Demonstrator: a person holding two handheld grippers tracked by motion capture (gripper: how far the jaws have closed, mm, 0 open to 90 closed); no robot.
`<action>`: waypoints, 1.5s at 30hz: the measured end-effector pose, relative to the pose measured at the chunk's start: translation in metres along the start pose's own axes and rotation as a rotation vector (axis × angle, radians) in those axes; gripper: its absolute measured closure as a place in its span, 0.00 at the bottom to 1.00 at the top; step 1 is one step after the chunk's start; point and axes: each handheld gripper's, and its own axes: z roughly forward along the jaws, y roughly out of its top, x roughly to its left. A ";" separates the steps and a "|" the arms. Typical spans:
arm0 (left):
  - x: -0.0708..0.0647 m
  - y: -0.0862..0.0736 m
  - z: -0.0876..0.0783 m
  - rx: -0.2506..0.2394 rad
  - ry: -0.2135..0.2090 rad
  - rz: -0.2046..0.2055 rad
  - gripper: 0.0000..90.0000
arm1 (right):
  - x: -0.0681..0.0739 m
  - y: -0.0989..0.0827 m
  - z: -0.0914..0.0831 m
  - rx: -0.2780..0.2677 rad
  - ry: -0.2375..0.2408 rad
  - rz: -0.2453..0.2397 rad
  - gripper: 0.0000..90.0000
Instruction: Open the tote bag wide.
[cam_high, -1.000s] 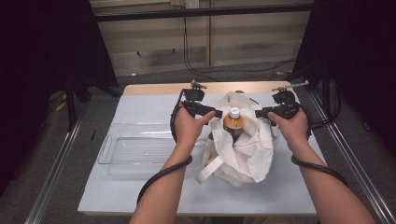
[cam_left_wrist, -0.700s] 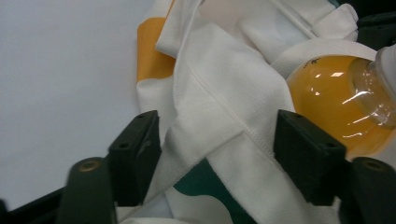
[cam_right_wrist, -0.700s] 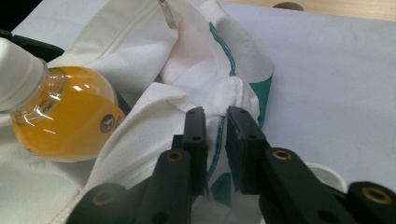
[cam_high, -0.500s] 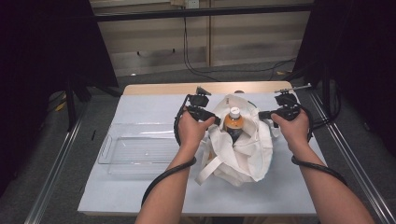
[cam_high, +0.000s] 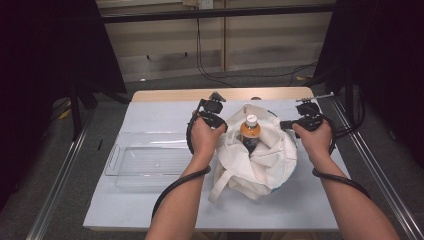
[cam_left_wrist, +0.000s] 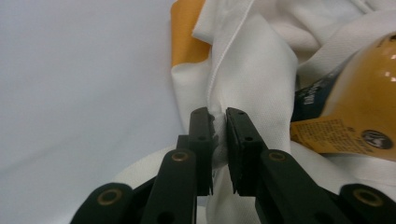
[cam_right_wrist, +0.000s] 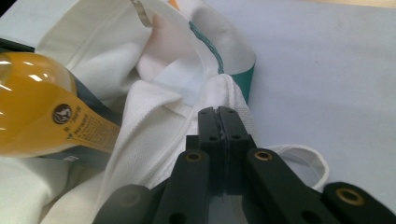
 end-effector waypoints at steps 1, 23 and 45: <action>0.000 0.000 0.002 0.005 0.020 -0.001 0.91 | -0.001 -0.001 0.001 0.000 -0.004 0.000 1.00; 0.016 -0.004 0.024 0.056 0.061 -0.010 0.91 | -0.017 -0.022 0.023 0.039 -0.001 0.040 1.00; 0.018 -0.006 0.036 0.087 0.065 0.001 0.91 | -0.019 -0.034 0.039 0.089 -0.010 0.049 1.00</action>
